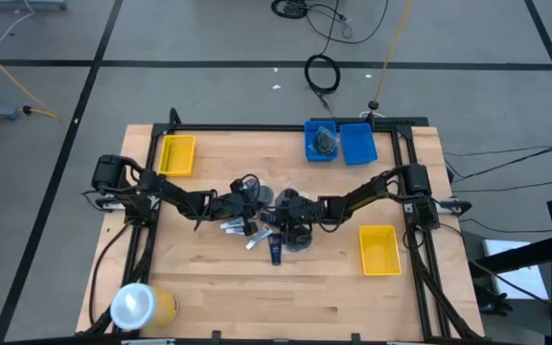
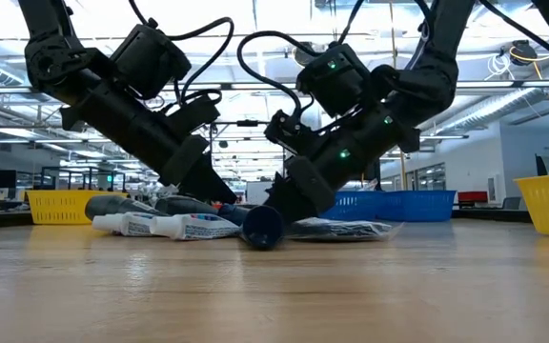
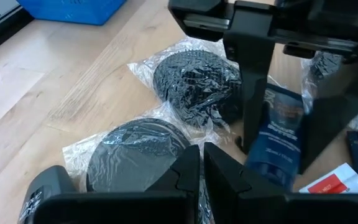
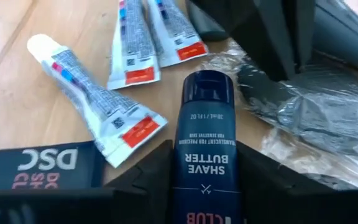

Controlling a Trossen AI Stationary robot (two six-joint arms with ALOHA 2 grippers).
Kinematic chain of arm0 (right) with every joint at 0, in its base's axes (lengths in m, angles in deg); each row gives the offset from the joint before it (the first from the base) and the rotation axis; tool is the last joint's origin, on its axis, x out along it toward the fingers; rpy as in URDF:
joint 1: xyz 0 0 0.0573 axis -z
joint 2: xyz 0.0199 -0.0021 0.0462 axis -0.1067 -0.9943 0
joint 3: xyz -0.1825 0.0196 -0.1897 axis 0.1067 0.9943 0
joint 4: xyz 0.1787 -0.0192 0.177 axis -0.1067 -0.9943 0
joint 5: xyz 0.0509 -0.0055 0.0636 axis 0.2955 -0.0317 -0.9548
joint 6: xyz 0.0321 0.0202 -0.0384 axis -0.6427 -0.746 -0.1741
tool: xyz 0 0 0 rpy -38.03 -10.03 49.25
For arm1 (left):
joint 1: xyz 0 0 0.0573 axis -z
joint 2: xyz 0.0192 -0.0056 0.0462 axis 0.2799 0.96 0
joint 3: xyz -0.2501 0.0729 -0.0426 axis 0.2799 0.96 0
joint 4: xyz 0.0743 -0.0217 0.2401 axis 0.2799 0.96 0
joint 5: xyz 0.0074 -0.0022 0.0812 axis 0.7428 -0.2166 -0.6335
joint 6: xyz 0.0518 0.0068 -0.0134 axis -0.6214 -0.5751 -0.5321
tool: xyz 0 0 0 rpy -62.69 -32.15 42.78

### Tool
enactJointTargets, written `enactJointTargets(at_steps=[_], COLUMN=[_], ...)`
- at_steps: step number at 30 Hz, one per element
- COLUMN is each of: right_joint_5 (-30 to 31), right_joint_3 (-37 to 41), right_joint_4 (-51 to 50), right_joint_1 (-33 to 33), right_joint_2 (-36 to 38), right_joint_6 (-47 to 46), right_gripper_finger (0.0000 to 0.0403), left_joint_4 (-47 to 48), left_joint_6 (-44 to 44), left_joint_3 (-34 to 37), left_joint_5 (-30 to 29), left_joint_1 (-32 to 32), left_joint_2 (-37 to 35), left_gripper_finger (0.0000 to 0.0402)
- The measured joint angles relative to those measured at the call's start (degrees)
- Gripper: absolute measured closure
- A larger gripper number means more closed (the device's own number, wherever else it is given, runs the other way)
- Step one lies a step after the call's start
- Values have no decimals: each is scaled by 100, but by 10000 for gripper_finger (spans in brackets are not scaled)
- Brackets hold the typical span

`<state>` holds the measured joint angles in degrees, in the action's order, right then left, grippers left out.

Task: Pick & Place Travel size toiletries
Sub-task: Put the blue shave cream into the right yellow bin

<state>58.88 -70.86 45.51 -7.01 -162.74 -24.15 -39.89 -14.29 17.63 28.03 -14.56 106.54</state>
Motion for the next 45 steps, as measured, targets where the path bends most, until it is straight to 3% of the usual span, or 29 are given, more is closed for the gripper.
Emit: enactJointTargets(at_steps=[7,13,19,23,26,29,32,37,40,45], right_joint_5=[-6,-1,38,729,1444,1442,1141,298,-62,-77], right_joint_3=[12,9,7,12,246,764,1467,2261,2282,2044], right_joint_4=[-509,-2621,-4333,-5036,-4725,-3524,-1680,556,1187,1122], right_joint_1=[-26,-223,-647,-1002,-1197,-1154,-999,-749,-655,-447], right_joint_2=[542,1885,3258,3928,4173,4137,3853,3100,2518,1812], right_joint_6=[-229,-755,-1900,-2626,-2788,-2710,-2605,-2945,-3053,-3023], right_gripper_finger=[307,304,304,304,306,306,306,307,307,307], left_joint_4=[42,72,72,70,46,42,39,13,-56,-93], left_joint_6=[18,67,87,88,78,65,61,59,44,41], left_joint_3=[0,0,0,0,0,0,0,2,0,2], left_joint_5=[5,20,20,20,17,17,17,15,14,13], left_joint_1=[0,0,0,0,0,0,0,4,0,0], left_joint_2=[2,2,2,2,2,2,2,2,2,2], left_gripper_finger=[376,376,376,376,376,376,376,376,376,376])
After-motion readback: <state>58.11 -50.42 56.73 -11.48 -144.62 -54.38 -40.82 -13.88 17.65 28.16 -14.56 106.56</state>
